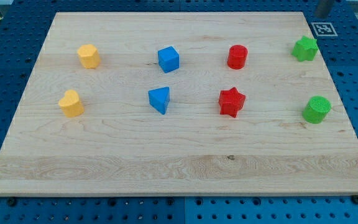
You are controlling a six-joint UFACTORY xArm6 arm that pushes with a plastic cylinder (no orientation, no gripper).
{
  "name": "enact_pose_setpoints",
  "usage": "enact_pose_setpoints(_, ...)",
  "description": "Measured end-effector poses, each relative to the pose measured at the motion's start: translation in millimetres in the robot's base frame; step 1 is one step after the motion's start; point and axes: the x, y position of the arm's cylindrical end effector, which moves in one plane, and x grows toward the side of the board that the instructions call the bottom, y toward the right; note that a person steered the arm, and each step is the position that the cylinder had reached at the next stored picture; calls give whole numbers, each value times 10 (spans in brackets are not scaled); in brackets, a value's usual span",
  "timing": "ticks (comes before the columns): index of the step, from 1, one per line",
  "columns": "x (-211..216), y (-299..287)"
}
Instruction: Point your arm at green star
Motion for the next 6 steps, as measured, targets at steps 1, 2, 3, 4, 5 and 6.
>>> enact_pose_setpoints(1, 0, 0)
enact_pose_setpoints(2, 77, -164)
enact_pose_setpoints(3, 390, -693)
enact_pose_setpoints(4, 558, -1177)
enact_pose_setpoints(5, 782, -1480)
enact_pose_setpoints(6, 968, -1456)
